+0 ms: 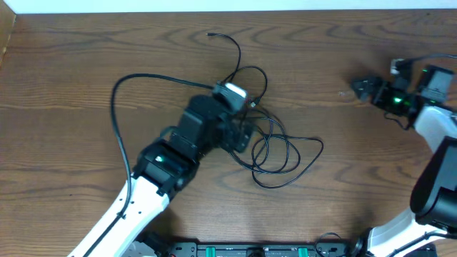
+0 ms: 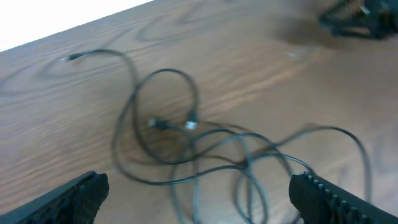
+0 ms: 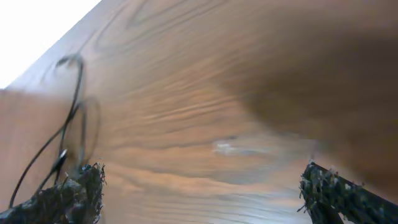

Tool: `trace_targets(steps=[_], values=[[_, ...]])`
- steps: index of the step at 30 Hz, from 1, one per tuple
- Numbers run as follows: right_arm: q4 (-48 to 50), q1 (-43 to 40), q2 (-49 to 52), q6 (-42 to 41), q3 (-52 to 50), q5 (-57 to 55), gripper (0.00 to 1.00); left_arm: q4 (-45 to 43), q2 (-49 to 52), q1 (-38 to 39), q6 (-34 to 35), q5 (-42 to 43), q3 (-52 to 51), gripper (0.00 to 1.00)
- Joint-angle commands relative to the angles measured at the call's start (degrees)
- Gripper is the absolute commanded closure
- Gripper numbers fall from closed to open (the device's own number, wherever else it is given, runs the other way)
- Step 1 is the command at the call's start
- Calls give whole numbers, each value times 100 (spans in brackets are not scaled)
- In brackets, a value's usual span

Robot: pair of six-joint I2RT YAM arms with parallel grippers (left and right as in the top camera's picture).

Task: Untangle cables

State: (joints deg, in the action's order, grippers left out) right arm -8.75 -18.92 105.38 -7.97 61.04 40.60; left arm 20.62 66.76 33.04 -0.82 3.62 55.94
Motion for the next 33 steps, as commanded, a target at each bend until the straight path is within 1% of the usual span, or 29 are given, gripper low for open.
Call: trace_targets(steps=[1, 10, 12, 17, 19, 20, 24, 25, 31, 33], values=[[22, 494, 17, 361, 52, 319, 1, 42, 22, -413, 216, -173, -22, 3], [90, 2076, 17, 896, 52, 330, 1, 286, 22, -1392, 219, -173, -22, 3], [166, 2398, 17, 903, 52, 280, 1, 365, 22, -1587, 219, -175, -22, 3], [227, 3165, 17, 1220, 52, 61, 1, 573, 22, -2057, 221, -173, -22, 2], [177, 3403, 17, 1412, 52, -114, 2, 634, 22, -2177, 225, -173, -22, 2], [146, 3517, 17, 1537, 50, -219, 4, 662, 22, -2225, 245, -170, -22, 2], [-94, 3821, 17, 1764, 50, -680, 17, 737, 22, -2273, 240, -173, -22, 2], [-181, 3866, 17, 1814, 50, -772, 19, 741, 22, -2273, 240, -173, -22, 2], [-774, 3910, 17, 2133, 50, -907, 23, 743, 24, -2273, 240, -173, -22, 2], [-994, 3910, 17, 2417, 52, -758, 23, 743, 24, -2273, 238, -173, -22, 2]])
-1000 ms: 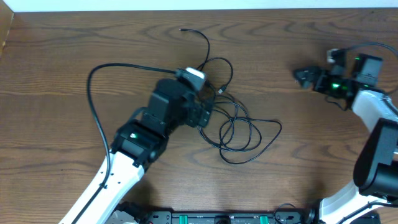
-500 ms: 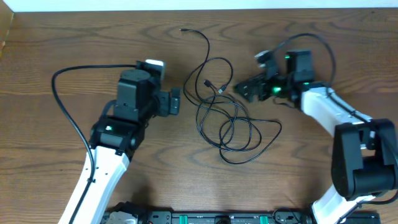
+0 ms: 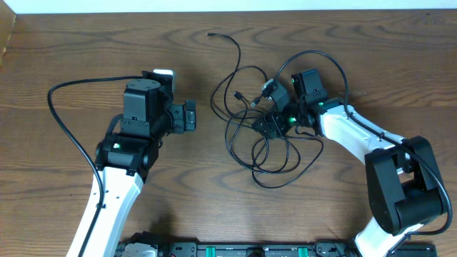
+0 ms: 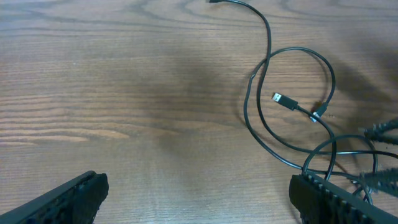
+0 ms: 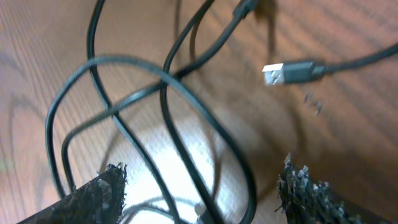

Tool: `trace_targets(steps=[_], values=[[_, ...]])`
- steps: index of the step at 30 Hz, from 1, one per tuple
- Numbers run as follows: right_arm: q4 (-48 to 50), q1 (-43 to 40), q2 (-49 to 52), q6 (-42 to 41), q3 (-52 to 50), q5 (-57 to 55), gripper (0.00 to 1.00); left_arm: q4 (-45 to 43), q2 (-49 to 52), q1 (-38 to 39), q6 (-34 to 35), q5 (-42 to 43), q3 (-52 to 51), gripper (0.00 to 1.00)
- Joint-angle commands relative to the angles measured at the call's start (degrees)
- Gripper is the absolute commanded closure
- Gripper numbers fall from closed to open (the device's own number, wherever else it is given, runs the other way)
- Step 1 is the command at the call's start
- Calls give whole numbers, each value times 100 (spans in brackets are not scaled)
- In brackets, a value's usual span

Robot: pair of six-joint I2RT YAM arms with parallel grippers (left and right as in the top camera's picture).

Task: Untangle cables

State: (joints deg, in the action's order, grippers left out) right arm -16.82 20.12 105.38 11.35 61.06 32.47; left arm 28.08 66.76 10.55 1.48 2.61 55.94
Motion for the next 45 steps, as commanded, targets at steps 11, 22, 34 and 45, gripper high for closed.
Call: trace_targets(steps=[11, 22, 34, 45], values=[[-901, 7, 17, 1036, 50, 11, 58, -2, 129, -24, 9, -72, -22, 2], [-831, 0, 7, 951, 57, -101, 99, -4, 256, -24, 9, -72, -22, 2], [-935, 2, -1985, 627, 437, -87, 99, -2, 256, -24, 11, -72, -22, 2], [74, 0, -4216, 651, 446, -1169, 99, -2, 256, -24, 11, -70, -22, 2]])
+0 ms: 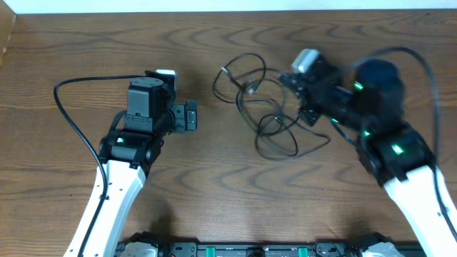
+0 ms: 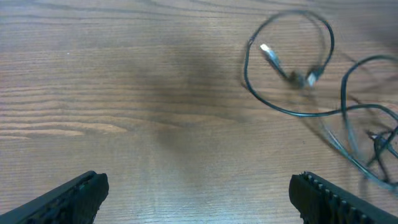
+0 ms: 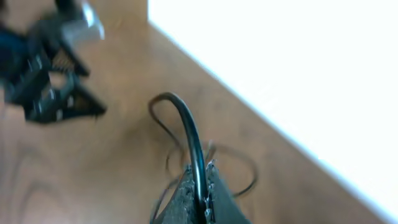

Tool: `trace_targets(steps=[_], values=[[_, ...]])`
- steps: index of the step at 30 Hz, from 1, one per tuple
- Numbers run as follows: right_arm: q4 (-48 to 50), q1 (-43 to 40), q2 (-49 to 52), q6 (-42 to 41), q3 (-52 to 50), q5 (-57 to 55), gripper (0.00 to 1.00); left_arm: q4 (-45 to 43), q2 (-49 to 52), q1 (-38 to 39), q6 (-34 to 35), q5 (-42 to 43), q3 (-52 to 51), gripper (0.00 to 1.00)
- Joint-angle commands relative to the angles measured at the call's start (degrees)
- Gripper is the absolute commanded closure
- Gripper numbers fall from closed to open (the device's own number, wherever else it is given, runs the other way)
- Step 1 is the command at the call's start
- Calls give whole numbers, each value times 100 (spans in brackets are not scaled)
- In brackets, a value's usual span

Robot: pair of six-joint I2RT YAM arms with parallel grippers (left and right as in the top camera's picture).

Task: Untangle cables

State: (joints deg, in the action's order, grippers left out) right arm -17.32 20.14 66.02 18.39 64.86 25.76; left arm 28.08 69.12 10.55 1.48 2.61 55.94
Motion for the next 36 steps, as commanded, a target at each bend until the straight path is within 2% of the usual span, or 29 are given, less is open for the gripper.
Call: trace_targets(steps=[1, 12, 22, 36], values=[[208, -7, -385, -55, 66, -577, 99, -2, 22, -24, 11, -70, -22, 2], [1038, -271, -564, -208, 66, -638, 99, 24, 22, -24, 11, -26, -22, 2], [2420, -592, -566, -205, 66, -634, 99, 42, 22, -24, 9, 179, -22, 2], [2889, -890, -570, -184, 68, -634, 99, 37, 22, -17, 4, 809, -22, 3]])
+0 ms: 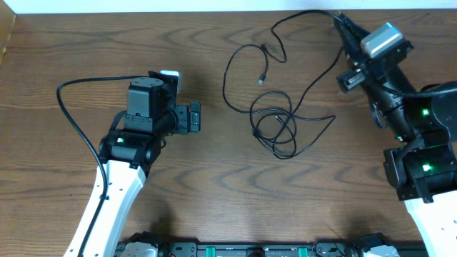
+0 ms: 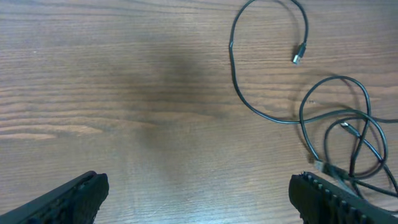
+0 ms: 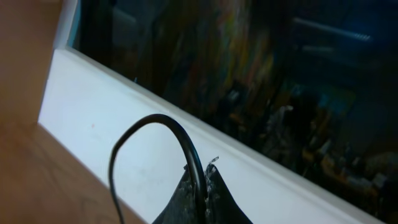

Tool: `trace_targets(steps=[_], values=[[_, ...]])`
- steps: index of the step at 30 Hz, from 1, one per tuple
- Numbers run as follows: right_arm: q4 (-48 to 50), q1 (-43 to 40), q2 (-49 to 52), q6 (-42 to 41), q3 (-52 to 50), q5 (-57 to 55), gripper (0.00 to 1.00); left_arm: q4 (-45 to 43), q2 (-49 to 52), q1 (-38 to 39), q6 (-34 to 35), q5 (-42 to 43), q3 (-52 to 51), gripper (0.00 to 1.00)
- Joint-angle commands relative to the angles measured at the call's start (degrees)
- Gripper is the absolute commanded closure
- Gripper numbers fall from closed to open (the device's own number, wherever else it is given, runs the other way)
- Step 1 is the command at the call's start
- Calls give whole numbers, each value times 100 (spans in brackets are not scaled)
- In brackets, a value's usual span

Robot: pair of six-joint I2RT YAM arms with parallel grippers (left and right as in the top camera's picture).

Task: Untangle cables
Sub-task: 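Pull the black cable up and right off the table with the right gripper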

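Thin black cables [image 1: 282, 128] lie knotted at the table's middle, with one loop [image 1: 239, 61] spread out to the back left and ending in a small plug [image 1: 260, 80]. My right gripper [image 1: 344, 28] is raised at the back right edge, shut on a strand [image 3: 155, 118] that runs from the knot up to its fingers [image 3: 214, 193]. The left gripper [image 1: 196, 118] hovers open left of the cables. Its wrist view shows the loop [image 2: 267, 62], a plug [image 2: 298, 58] and the knot [image 2: 342, 143] ahead of its fingers [image 2: 68, 199].
The left arm's own black lead [image 1: 71, 107] arcs over the table's left side. A white strip [image 1: 178, 6] borders the table's far edge. A light box corner [image 1: 6, 28] shows at the far left.
The right gripper, still shut on its strand, has gone from over the table's middle to the back right edge. The cables are drawn out and spread wider. The left arm has barely shifted.
At first my left gripper hovered open over the tangle and the right stood open at the far right. Then the left was back at the left side and the right open on the tangle. Later the right was shut on a strand, now pulled to the back right.
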State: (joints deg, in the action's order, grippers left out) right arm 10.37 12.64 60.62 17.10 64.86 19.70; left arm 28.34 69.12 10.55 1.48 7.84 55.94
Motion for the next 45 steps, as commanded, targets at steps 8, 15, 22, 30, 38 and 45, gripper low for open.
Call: trace_targets(steps=[8, 15, 22, 30, 38, 45], values=[[339, -525, -31, -81, 68, -13, 99, -11, 22, -17, -168, 1486, -22, 3], [337, -769, -22, -81, 68, -13, 99, -11, 22, -17, -166, 1530, -22, 3], [743, -1049, -22, -81, 68, -15, 99, -11, 22, -17, -166, 1530, -22, 2], [1261, -1440, -22, -83, 68, -70, 99, -2, 22, -20, -166, 1530, -22, 3], [815, -1991, 24, -79, 68, -437, 99, 125, 22, -20, -166, 1528, -22, 3], [-55, -2702, 149, -81, 66, -437, 99, 122, 22, -20, -166, 1528, -22, 3]])
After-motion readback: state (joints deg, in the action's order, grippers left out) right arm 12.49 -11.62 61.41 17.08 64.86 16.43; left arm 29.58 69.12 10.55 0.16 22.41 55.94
